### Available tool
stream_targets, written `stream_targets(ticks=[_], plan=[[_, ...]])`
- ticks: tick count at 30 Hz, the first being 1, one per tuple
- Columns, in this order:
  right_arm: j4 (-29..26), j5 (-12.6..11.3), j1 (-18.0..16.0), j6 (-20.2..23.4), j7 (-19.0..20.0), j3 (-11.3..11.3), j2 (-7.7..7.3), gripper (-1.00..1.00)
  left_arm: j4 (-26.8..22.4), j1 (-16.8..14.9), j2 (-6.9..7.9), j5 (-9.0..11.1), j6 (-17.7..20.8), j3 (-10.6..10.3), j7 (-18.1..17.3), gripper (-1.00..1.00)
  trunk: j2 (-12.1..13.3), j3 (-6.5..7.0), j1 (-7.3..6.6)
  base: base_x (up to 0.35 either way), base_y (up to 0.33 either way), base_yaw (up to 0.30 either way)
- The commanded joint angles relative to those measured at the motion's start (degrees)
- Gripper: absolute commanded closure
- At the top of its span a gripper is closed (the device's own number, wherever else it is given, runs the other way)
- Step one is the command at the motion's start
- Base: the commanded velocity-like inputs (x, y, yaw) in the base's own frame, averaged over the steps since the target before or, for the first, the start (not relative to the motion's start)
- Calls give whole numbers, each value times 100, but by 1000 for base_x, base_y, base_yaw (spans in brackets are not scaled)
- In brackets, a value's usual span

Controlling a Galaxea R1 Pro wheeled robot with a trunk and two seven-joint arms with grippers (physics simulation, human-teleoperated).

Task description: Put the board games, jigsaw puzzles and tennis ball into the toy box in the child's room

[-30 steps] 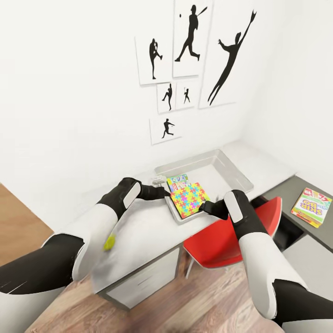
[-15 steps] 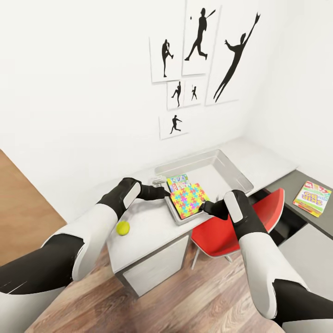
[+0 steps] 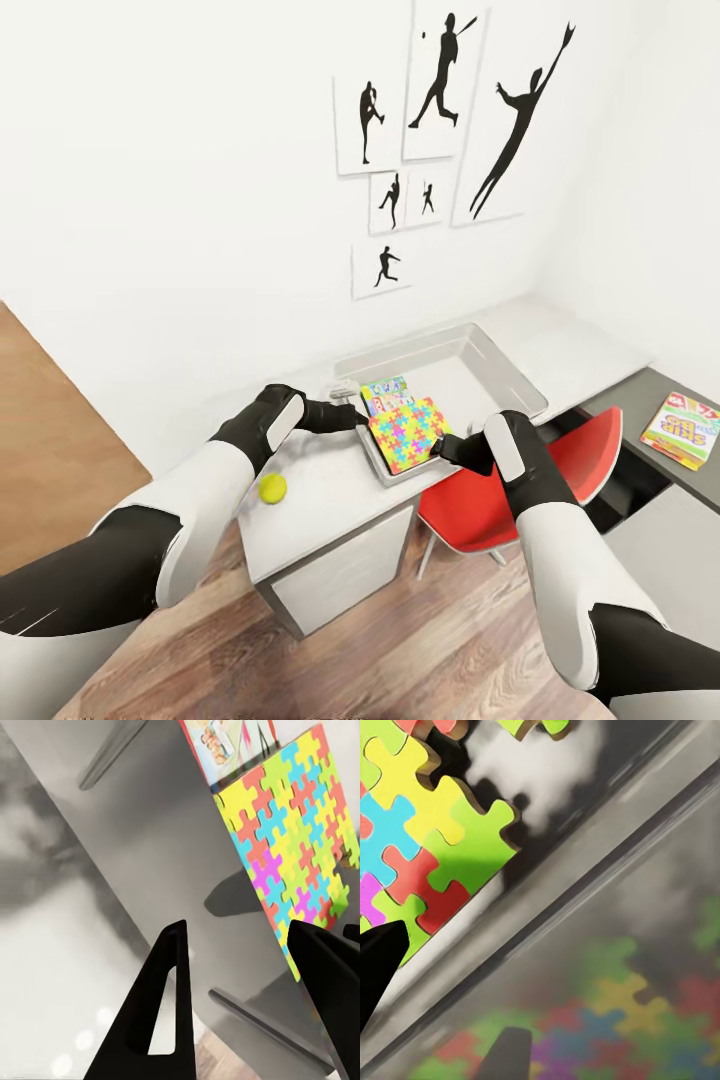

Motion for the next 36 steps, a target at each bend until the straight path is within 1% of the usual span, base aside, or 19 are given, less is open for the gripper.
stream_targets(ticks=[1,17,26,36], plan=[[-4,-283,-3,-14,-49,-16,11,100,-13,-6,-1,197,37,-42,0,100,-12,-17,3,0,19,136],[0,-283,-4,-19,-49,-20,9,100,-13,-2,-1,197,37,-41,0,100,-12,-140,3,0,2,137],[0,-283,-4,-19,-49,-19,10,100,-13,-2,-1,197,37,-41,0,100,-12,-158,3,0,-65,13],[0,-283,-3,-19,-49,-16,11,100,-13,-2,-1,197,37,-41,0,100,-12,-231,3,0,-2,0]])
